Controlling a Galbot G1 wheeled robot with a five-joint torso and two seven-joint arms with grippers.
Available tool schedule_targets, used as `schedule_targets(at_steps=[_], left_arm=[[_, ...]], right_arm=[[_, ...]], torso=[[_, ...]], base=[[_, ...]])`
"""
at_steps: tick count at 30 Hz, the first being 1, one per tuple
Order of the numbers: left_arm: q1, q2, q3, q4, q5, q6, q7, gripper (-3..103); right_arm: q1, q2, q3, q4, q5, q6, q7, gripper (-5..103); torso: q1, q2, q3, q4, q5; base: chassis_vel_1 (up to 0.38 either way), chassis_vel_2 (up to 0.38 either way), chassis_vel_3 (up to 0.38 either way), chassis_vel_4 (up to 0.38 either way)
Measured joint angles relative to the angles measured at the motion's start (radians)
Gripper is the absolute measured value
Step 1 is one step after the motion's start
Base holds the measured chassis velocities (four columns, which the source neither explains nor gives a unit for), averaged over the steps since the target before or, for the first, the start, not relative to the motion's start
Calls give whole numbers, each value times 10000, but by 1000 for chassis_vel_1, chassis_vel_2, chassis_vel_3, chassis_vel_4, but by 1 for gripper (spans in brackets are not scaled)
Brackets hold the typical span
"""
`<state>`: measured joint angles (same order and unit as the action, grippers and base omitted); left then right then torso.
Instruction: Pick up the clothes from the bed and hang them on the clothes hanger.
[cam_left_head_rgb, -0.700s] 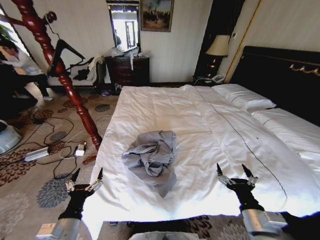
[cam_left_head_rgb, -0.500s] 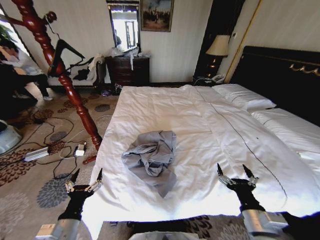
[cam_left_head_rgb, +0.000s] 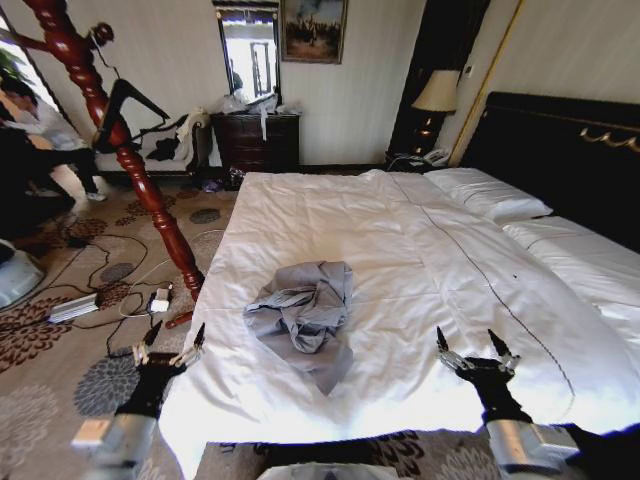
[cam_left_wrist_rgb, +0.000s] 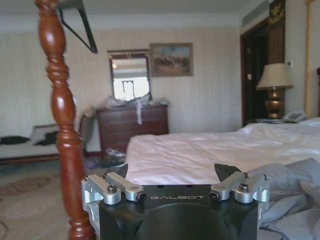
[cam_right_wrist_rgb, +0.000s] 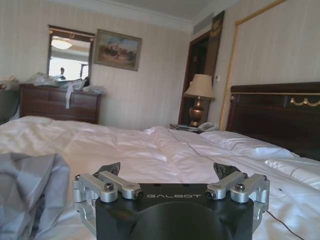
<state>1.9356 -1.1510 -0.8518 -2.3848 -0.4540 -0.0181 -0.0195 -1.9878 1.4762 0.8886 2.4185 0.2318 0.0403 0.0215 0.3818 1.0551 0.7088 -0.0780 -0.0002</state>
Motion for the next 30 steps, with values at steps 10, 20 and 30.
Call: schedule_targets(at_steps=[10,20,30], left_arm=[[-1795,2667,380,1314,-1893,1122,-44,98],[-3722,4183,1971,2625,-3357,1492,490,99],[-7290,5049,5928,4198,-3350,1723,477,97]], right_arm=[[33,144,247,87,124,-197,511,100],[101,-3,243,52,124,-336,623,100],[109,296,382,157,120,-341,700,100]], torso=[[0,0,1,-3,-2],[1,0,2,0,-2],[1,0,1,-2,3]], base=[[0,0,0,0],[0,0,0,0],[0,0,0,0]])
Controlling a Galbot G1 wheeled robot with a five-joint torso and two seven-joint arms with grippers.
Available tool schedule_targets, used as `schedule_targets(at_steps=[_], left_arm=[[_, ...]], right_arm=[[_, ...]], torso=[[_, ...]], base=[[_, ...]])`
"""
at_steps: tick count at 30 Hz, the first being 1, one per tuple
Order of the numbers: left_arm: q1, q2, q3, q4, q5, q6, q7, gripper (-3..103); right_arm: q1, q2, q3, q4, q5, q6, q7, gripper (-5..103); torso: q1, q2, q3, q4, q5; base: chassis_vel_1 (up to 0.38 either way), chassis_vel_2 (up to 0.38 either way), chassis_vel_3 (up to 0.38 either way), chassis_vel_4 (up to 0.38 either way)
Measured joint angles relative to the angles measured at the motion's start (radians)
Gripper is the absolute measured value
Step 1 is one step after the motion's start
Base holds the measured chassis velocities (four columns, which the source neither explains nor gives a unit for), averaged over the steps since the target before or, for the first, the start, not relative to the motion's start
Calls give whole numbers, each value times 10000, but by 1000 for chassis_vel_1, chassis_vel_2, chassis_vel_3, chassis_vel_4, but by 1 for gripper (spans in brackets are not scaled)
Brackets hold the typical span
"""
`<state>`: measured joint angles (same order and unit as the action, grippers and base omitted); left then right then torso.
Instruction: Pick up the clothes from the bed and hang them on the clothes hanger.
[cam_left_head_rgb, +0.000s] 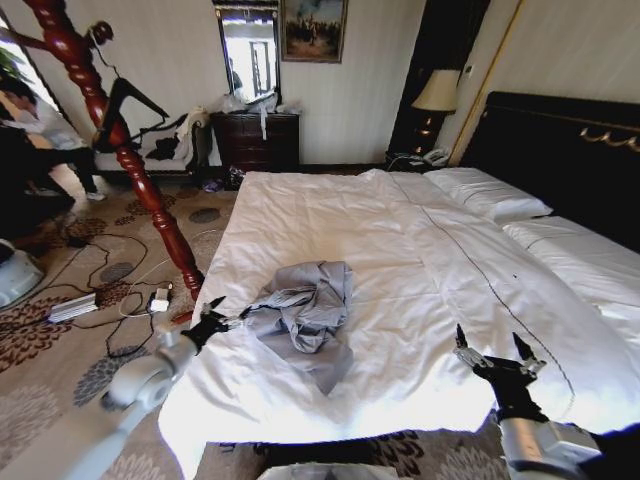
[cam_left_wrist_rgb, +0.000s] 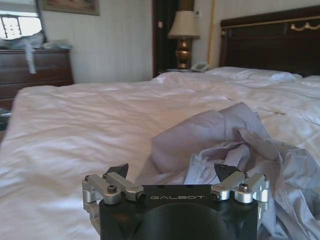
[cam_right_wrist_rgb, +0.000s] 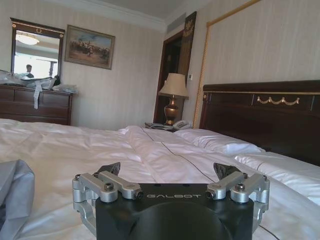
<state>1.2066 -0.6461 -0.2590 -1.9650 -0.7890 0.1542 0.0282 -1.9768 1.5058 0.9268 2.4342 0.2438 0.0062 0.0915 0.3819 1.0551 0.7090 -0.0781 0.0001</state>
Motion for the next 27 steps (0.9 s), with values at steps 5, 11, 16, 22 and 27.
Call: schedule_targets(at_steps=[5,11,16,22,27], left_arm=[[-1837,-60,1697,734,-217,25,-103,95],[-3441,-298,3198,1660,-436,43,-75,89],[-4029,-561,3747,2010,-580,75,-46,84],[-4605,-792,4682,2308,-550,147,-48,61],[-4627,-706,4946,2283,-422,184,-57,45]], right_arm=[[65,121,13,-114,4,6,6,100],[242,250,42,-170,30,-100,36,100],[165,371,88,-137,46,-62,41,100],[301,391,142,-131,169,-89,100,100],[328,399,53,-171,162,-138,110,100]], torso=[[0,0,0,2,-1],[0,0,-1,-2,0],[0,0,-1,3,0],[0,-1,-1,1,-1],[0,0,-1,3,-1]], base=[[0,0,0,0],[0,0,0,0],[0,0,0,0],[0,0,0,0],[0,0,0,0]])
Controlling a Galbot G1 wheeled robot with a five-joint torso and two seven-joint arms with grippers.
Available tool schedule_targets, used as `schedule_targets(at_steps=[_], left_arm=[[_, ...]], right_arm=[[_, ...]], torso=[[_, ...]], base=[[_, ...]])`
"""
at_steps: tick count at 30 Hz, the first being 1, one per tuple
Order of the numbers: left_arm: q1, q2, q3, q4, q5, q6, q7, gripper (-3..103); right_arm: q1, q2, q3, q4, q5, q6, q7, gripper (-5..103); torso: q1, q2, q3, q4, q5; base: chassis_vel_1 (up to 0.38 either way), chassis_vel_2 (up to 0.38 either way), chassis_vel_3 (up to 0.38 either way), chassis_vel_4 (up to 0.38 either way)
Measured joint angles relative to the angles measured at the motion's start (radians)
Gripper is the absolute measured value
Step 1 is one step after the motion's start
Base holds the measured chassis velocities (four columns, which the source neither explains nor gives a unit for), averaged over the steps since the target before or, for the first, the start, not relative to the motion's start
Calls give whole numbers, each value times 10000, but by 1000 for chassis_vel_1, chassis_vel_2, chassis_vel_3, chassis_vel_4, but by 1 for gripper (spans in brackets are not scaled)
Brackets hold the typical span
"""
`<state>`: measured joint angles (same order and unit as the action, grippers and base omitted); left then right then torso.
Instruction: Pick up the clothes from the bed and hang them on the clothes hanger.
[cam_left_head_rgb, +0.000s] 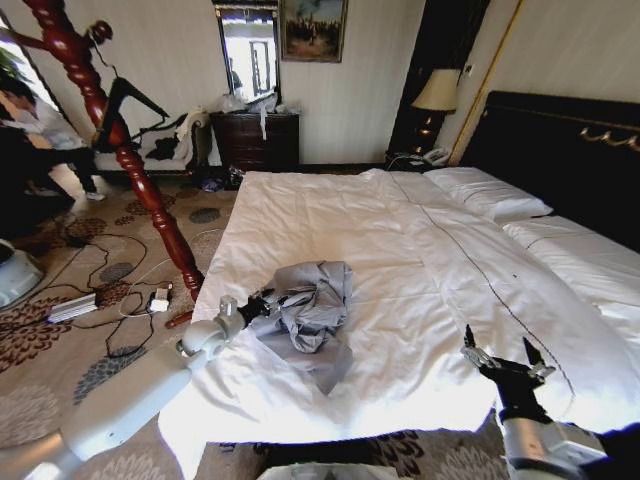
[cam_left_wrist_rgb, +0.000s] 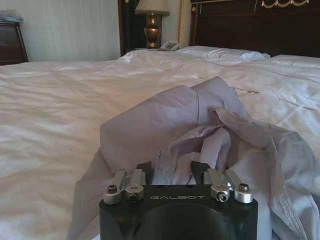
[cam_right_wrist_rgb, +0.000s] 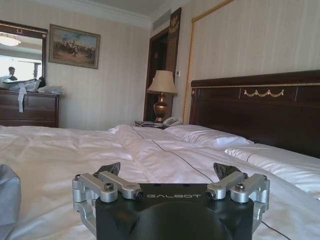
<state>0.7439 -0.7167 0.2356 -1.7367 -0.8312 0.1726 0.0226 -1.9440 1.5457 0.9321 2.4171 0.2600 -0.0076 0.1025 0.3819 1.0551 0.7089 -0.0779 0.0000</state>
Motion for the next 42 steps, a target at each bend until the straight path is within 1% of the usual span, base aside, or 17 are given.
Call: schedule_targets(at_steps=[2,3,5,9,10,11,14,21,25,28,29,30,33,34,37,40,42], left_arm=[[41,38,1,-29,47,-1,0,40],[68,48,-9,-35,69,-6,1,34],[83,49,-38,-35,81,-12,0,34],[95,33,-115,-7,65,-16,-40,12],[95,33,-115,-7,65,-16,-40,12],[95,27,-107,3,63,-16,-44,7],[98,7,-30,5,67,-16,-50,1],[79,-38,-12,-96,31,-24,-197,0],[178,34,-440,-439,-117,-52,-401,0],[387,133,-1192,-936,-409,-51,-653,0],[551,208,-1699,-1215,-594,-30,-801,0],[551,208,-1699,-1215,-594,-30,-801,0],[1164,597,-2996,-2016,-1144,33,-1075,0],[1164,597,-2996,-2016,-1144,33,-1075,0],[1983,1191,-3947,-2710,-1459,22,-1205,0],[2397,1380,-4335,-2901,-1458,-35,-1243,0],[2982,1372,-4871,-3024,-1429,-80,-1370,0]], right_arm=[[8,-2,-7,-16,1,-6,5,100],[12,-16,-6,-22,8,-8,11,100],[14,-27,-2,-25,20,-10,15,100],[17,-67,7,-27,58,-18,34,100],[17,-67,7,-27,58,-18,34,100],[16,-64,7,-22,60,-20,39,100],[-19,-64,7,4,60,-21,46,100],[-34,-136,40,18,141,-21,78,100],[-7,-185,37,13,200,-22,87,100],[33,-282,23,-28,277,-60,106,100],[59,-357,19,-42,342,-102,124,100],[59,-357,19,-42,342,-102,124,100],[143,-645,66,-47,747,-252,174,100],[143,-645,66,-47,747,-252,174,100],[233,-965,157,-55,1369,-460,251,100],[236,-1050,233,-56,1625,-533,273,100],[222,-1095,283,-17,1853,-601,304,100]], torso=[[0,0,0,1,1],[-1,0,0,1,0],[-1,0,0,0,0],[-1,0,0,0,0],[-1,0,0,0,0],[-1,0,0,0,0],[-1,0,0,0,0],[-1,0,0,0,-1],[0,0,0,-2,-1],[0,1,0,-2,0],[-1,2,0,-1,0],[-1,2,0,-1,0],[-1,2,0,0,-1],[-1,2,0,0,-1],[-1,2,-1,2,0],[-1,2,-1,3,2],[-1,1,0,-12,-2]], base=[[0,0,0,0],[0,0,0,0],[0,0,0,0],[0,0,0,0],[0,0,0,0],[0,0,0,0],[0,0,0,0],[0,0,0,0],[0,0,0,0],[0,0,0,0],[0,0,0,0],[0,0,0,0],[0,0,0,0],[0,0,0,0],[0,0,0,0],[0,0,0,0],[0,0,0,0]])
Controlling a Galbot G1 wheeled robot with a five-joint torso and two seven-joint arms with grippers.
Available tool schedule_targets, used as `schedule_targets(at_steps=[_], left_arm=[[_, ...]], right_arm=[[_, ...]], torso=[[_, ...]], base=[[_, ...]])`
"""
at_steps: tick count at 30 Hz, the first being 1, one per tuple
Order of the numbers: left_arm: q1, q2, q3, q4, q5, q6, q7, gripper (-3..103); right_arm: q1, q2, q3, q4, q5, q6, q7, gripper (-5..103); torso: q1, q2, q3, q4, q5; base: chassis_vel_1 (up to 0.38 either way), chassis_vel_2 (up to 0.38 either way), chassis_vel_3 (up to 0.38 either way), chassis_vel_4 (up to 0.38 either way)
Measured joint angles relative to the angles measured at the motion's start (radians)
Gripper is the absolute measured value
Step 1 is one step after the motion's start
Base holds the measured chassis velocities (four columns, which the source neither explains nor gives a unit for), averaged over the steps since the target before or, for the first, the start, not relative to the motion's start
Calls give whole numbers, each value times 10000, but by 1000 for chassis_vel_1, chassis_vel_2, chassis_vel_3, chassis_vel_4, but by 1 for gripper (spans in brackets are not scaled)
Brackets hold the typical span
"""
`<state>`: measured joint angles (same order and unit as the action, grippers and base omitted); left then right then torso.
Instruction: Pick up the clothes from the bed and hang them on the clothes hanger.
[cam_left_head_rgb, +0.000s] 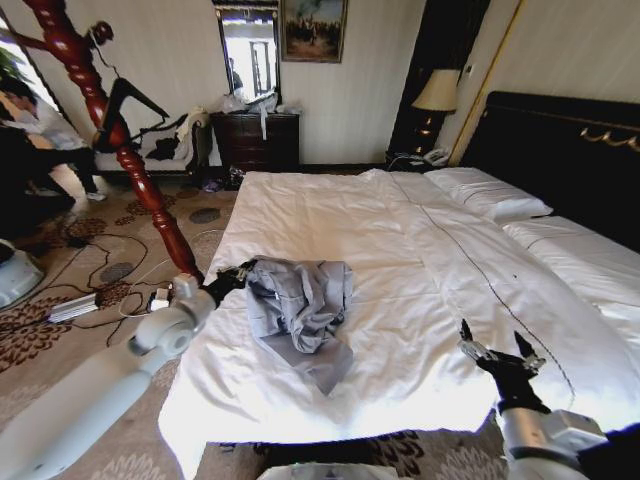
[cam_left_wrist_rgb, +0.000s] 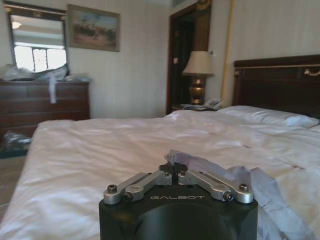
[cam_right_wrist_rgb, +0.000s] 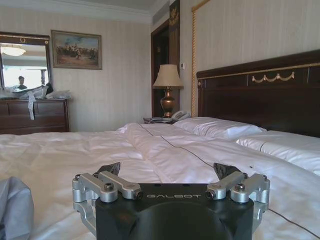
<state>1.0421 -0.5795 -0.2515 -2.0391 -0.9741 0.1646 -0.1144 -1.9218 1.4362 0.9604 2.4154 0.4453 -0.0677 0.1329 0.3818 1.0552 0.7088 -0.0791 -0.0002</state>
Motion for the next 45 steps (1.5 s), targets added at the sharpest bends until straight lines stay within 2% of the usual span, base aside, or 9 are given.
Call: schedule_targets(at_steps=[6,9,13,18,20,26,29,35,45], left_arm=[[2898,-684,-2343,-265,755,-247,-247,0],[4835,-1608,-3807,-293,1490,-571,-86,0],[5817,-2698,-4575,-244,2042,-867,0,0],[6179,-3608,-4824,-158,2356,-1027,-29,0],[6338,-4197,-4945,15,2568,-1147,-89,0],[6226,-4411,-4560,251,2808,-1233,-131,0],[6224,-4515,-4424,329,2883,-1253,-251,0],[6537,-4588,-4470,212,2960,-1319,-285,0],[7018,-4693,-4605,-14,3141,-1353,-394,0]], right_arm=[[81,-468,-95,-46,412,-317,57,100],[76,-909,-163,-329,363,-320,38,100],[122,-1401,-247,-746,-129,-153,-31,100],[140,-2002,-405,-1069,-1004,83,-225,100],[156,-2777,-668,-1267,-1647,208,-416,100],[104,-3739,-1366,-1437,-2135,323,-593,100],[615,-4606,-2638,-1646,-1720,-16,-703,100],[2066,-5462,-4600,-2284,-406,-420,-800,100],[4738,-5020,-7793,-2656,1101,-1130,-636,100]], torso=[[0,0,0,16,-3],[-2,1,-2,17,1],[-2,0,-1,12,3],[-3,0,-1,10,3],[-2,0,-1,12,3],[-1,0,-1,1,1],[0,0,-1,17,3],[0,-1,0,13,3],[1,-2,1,13,1]], base=[[0,0,0,0],[0,0,0,0],[0,0,0,0],[0,0,0,0],[0,0,0,0],[0,0,0,0],[0,0,0,0],[0,0,0,0],[0,0,0,0]])
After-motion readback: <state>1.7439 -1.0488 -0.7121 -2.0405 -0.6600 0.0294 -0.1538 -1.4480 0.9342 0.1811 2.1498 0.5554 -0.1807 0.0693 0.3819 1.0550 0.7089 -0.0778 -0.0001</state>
